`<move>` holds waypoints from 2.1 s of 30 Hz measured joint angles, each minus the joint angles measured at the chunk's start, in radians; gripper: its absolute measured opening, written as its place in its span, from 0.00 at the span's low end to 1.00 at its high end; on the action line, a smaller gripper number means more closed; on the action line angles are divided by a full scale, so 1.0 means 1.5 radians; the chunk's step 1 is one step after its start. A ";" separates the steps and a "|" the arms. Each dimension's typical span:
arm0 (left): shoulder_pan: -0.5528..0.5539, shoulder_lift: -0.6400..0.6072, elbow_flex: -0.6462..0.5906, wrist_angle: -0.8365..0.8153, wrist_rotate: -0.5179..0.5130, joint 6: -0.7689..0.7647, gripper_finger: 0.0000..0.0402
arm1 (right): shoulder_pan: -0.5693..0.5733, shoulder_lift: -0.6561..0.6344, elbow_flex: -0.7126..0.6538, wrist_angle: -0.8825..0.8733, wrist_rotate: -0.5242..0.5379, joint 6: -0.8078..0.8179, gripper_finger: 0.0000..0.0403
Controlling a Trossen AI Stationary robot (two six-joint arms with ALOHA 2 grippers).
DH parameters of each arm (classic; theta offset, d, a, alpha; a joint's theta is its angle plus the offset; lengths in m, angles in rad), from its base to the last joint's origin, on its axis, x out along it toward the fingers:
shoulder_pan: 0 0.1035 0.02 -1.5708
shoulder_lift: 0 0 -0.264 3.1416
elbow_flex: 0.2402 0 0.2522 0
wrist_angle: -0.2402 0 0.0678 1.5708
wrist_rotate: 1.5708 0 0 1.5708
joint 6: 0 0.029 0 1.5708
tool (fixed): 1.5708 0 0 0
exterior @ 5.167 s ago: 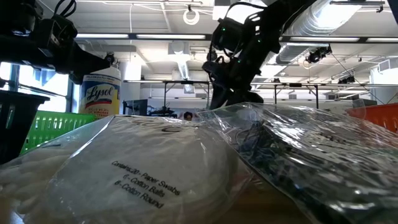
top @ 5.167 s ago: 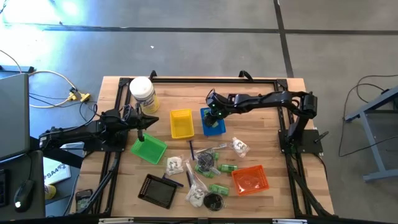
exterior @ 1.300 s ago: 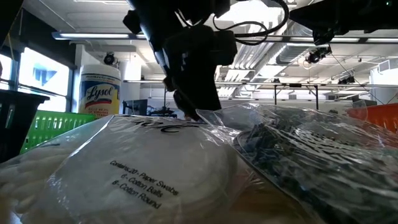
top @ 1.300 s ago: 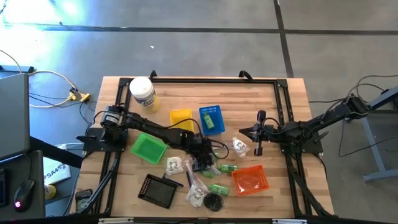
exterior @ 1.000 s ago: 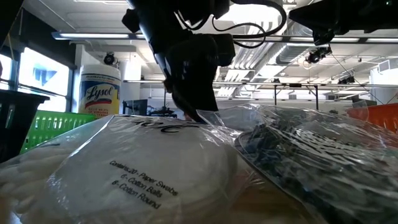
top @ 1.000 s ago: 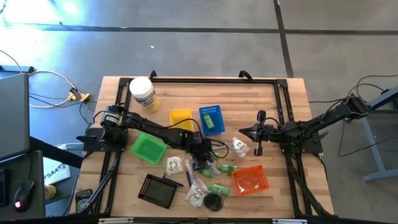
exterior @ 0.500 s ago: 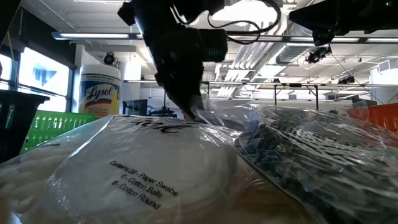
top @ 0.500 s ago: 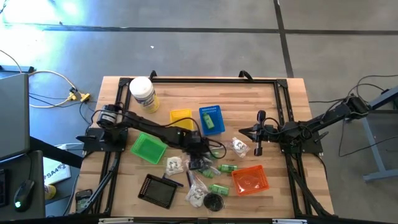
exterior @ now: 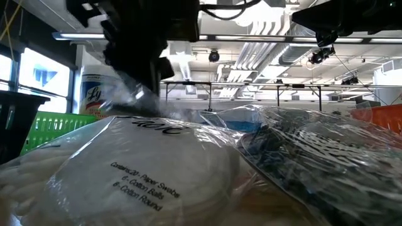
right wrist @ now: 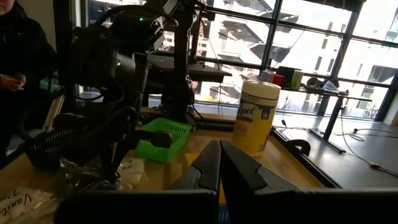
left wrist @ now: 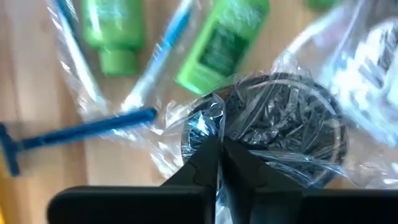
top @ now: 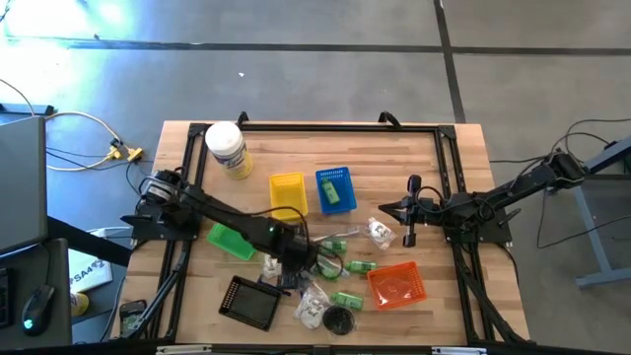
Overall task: Pick & Place Travel size toiletries
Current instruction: Put the razor into the yellow bin
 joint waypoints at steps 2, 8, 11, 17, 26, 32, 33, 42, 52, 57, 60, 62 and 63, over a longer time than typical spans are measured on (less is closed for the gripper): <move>-0.011 -0.001 0.000 0.004 0.000 -0.002 0.09 | 0.000 0.000 0.000 0.000 0.000 0.000 0.01; -0.028 -0.001 0.000 0.004 -0.008 -0.015 0.34 | 0.000 0.000 0.000 0.001 0.000 0.001 0.01; -0.027 -0.001 0.000 0.004 -0.016 -0.017 0.47 | 0.000 0.000 0.000 0.001 0.000 0.001 0.01; -0.027 -0.002 0.000 0.005 -0.038 -0.012 0.64 | 0.000 0.000 0.000 -0.001 0.000 0.005 0.01; -0.027 -0.003 0.032 -0.061 -0.050 0.023 0.66 | 0.000 0.000 0.000 -0.006 0.000 0.006 0.01; -0.027 -0.003 0.066 -0.162 -0.061 0.023 0.66 | 0.000 0.000 0.000 -0.018 0.000 0.006 0.01; -0.027 -0.004 0.066 -0.164 -0.061 0.029 0.66 | 0.000 0.000 0.000 -0.018 0.000 0.006 0.01; 0.006 -0.003 0.066 -0.048 -0.020 0.098 0.66 | 0.000 0.000 0.000 -0.018 0.000 0.006 0.01; 0.066 -0.002 0.001 0.010 0.060 0.085 0.66 | 0.000 0.000 0.000 -0.027 0.000 0.022 0.01; 0.059 -0.005 -0.010 0.040 0.067 0.085 0.66 | 0.000 0.000 0.000 -0.042 0.000 0.022 0.01; 0.051 -0.029 -0.009 0.048 0.064 0.090 0.66 | 0.000 0.000 0.000 -0.042 0.000 0.022 0.01; 0.046 -0.047 -0.009 0.038 0.064 0.098 0.66 | 0.000 0.000 0.000 -0.042 0.000 0.022 0.01; 0.045 -0.056 -0.009 0.032 0.064 0.098 0.66 | 0.000 0.000 0.000 -0.042 0.000 0.022 0.01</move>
